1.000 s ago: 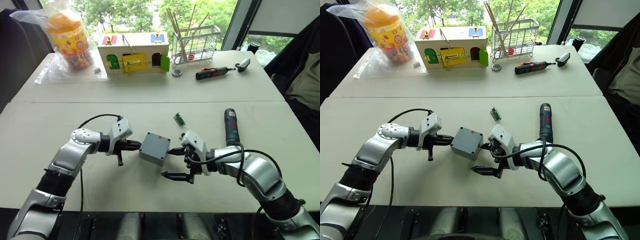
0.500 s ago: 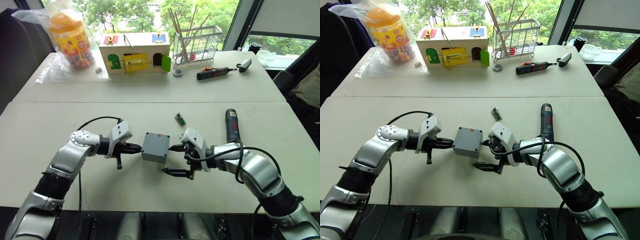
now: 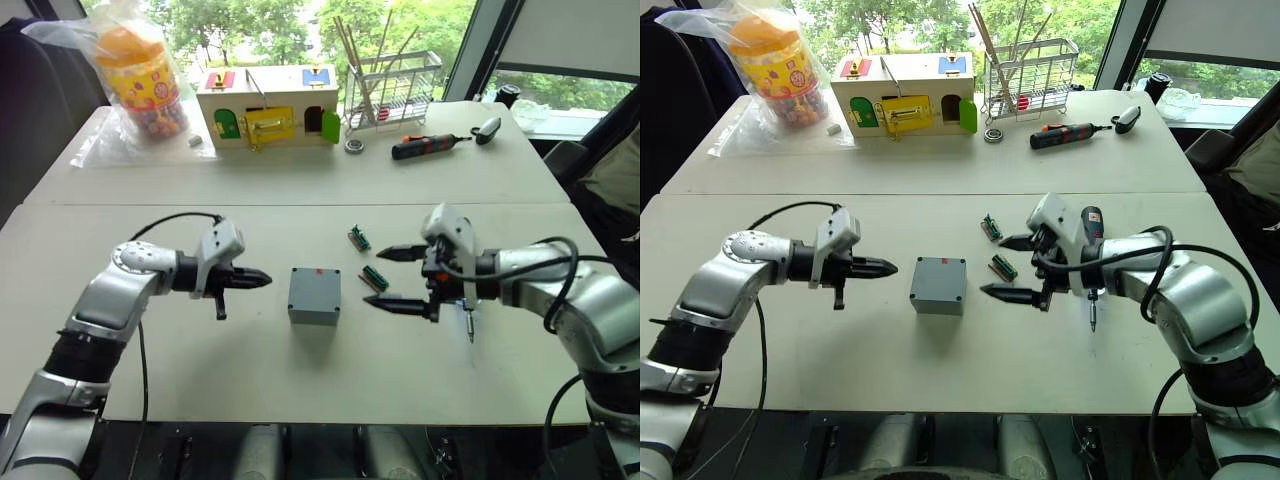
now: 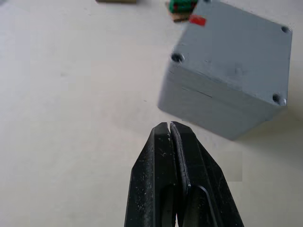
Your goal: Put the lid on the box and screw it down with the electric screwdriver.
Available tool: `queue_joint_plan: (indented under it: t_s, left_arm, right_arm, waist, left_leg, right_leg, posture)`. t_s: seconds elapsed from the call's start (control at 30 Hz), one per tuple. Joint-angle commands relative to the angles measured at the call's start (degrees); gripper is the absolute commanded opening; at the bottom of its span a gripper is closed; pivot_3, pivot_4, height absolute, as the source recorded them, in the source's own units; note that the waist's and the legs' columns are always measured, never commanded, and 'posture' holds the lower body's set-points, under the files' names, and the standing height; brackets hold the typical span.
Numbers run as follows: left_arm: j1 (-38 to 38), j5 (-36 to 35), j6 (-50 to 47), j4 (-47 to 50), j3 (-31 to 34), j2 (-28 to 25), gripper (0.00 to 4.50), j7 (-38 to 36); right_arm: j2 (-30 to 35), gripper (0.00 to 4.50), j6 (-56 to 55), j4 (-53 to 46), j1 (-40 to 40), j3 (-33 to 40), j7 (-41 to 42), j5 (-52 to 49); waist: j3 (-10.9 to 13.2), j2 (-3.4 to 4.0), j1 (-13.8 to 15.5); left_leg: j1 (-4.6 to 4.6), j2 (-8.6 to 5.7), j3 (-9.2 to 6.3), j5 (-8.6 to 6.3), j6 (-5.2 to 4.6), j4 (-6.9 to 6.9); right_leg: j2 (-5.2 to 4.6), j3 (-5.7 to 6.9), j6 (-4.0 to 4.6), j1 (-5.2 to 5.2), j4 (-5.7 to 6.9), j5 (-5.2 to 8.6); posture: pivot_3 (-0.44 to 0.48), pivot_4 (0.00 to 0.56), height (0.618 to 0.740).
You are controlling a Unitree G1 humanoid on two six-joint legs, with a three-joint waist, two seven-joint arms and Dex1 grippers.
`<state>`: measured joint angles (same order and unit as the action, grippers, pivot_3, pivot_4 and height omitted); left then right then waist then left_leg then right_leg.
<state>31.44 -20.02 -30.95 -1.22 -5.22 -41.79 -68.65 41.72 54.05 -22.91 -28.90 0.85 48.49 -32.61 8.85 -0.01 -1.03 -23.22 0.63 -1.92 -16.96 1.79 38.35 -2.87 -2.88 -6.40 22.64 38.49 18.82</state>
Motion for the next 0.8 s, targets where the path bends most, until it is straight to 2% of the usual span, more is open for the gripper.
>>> queue_joint_plan:
  t_s: [0.03, 0.13, 0.17, 0.23, 0.33, 0.8]
  left_arm:
    - [3.1, -3.8, -1.6, 1.6, 2.1, 2.4, 0.0, 0.5]
    - [3.5, -4.6, -2.2, 3.3, 1.6, 3.6, 0.0, 1.1]
    - [3.5, -4.5, -2.4, 3.9, 1.3, 4.0, 0.0, 1.8]
    - [3.4, -3.7, -1.7, 4.5, 0.9, 4.9, 0.0, 3.5]
    - [3.2, -3.3, -1.5, 4.1, 1.6, 5.9, 0.0, 6.0]
    - [1.0, -3.6, -1.7, 5.7, 0.9, 5.2, 0.0, 6.2]
  right_arm:
    - [-7.1, 4.43, -5.7, 10.3, -3.1, 0.0, -7.2, 4.2]
    - [-11.7, 4.43, -12.4, 18.0, -4.7, -3.4, -10.2, 9.7]
    - [-13.1, 4.25, -14.9, 20.8, -5.3, -4.4, -11.5, 11.7]
    - [-15.8, 3.72, -19.1, 25.6, -6.2, -6.1, -13.4, 15.0]
    - [-18.9, 2.55, -22.2, 28.2, -6.8, -6.8, -14.9, 17.0]
    - [-20.7, 2.55, -24.0, 31.1, -6.2, -7.9, -14.5, 21.7]
  waist:
    - [0.0, -0.01, 0.0]
    - [0.0, -0.01, -0.2]
    - [0.0, -0.01, -0.3]
    - [0.0, -0.01, -0.4]
    - [0.0, -0.01, -0.5]
    - [0.0, -0.01, -1.5]
  left_leg:
    - [-0.01, -0.01, 0.01, 0.0, 0.0, 0.0]
    - [-0.07, -0.01, 0.08, 0.04, 0.06, -0.03]
    - [-0.1, 0.0, 0.08, 0.09, 0.17, -0.03]
    - [-0.13, -0.01, 0.11, 0.25, 0.44, -0.06]
    - [-0.15, 0.01, 0.14, 0.3, 0.53, -0.05]
    - [-0.15, 0.01, 0.09, 0.37, 0.66, -0.06]
  right_leg:
    - [0.0, -0.01, 0.0, 0.02, 0.0, 0.0]
    - [-0.02, -0.06, 0.0, 0.14, 0.07, 0.0]
    - [-0.03, -0.06, 0.0, 0.19, 0.1, 0.0]
    - [-0.03, -0.08, 0.0, 0.28, 0.29, 0.0]
    - [-0.07, -0.11, 0.0, 0.4, 0.5, 0.0]
    - [-0.04, -0.1, 0.0, 0.44, 0.59, 0.0]
  posture:
    - [0.0, 0.15, 0.736]
    - [0.0, 0.15, 0.736]
    - [0.0, 0.15, 0.736]
    - [0.0, 0.15, 0.736]
    - [0.0, 0.15, 0.736]
    - [0.0, 0.15, 0.736]
